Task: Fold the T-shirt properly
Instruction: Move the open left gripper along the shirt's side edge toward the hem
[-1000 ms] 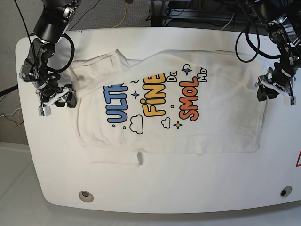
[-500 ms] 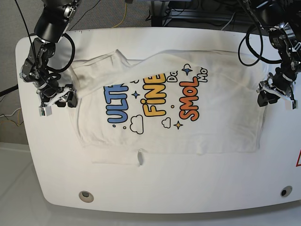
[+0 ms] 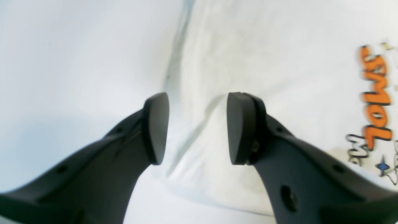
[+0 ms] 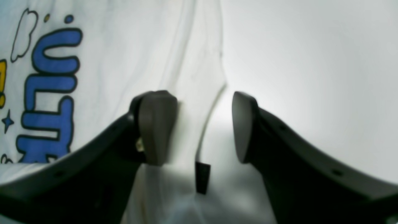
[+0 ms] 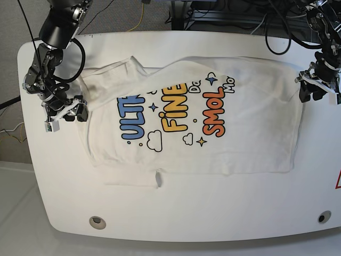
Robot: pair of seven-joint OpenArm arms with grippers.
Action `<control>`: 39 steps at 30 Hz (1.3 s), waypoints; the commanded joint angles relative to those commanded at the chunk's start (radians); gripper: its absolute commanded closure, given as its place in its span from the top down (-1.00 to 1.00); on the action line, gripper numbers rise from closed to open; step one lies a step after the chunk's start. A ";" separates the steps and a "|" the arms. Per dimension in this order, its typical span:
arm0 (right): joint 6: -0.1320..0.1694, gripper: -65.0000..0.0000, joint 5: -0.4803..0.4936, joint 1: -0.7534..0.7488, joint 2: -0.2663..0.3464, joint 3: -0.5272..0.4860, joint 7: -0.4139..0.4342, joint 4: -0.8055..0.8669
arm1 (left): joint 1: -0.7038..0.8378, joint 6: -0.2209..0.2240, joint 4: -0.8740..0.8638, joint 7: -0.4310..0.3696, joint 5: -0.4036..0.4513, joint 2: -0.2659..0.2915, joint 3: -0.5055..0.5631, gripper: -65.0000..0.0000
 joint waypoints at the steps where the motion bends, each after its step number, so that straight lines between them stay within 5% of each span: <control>1: 0.000 -0.02 0.000 0.001 0.000 0.000 0.001 -0.001 | -0.001 -0.005 -0.005 0.000 -0.001 -0.001 -0.002 -0.13; 12: 0.000 -0.02 0.005 0.012 0.000 -0.008 0.003 0.004 | -0.062 -0.107 -0.097 0.036 0.007 -0.001 -0.010 -0.13; 24: 0.000 -0.06 0.007 0.008 0.000 -0.007 -0.008 0.004 | -0.188 0.043 -0.150 0.042 0.003 -0.014 0.006 -0.10; 30: 0.000 -0.37 0.004 0.007 0.000 -0.009 -0.015 0.010 | -0.230 0.044 -0.233 0.017 0.039 -0.028 0.071 -0.12; 32: 0.000 -0.55 0.002 0.005 0.000 -0.010 -0.015 0.012 | -0.228 0.038 -0.255 -0.004 0.065 -0.032 0.107 -0.14; 34: 0.000 -0.93 0.000 0.006 0.000 -0.011 -0.012 0.022 | -0.238 0.032 -0.298 -0.065 0.106 -0.038 0.192 -0.26; 39: 0.000 -1.00 -0.004 0.007 0.001 -0.012 -0.013 0.021 | -0.271 0.023 -0.358 -0.114 0.132 -0.045 0.238 -0.48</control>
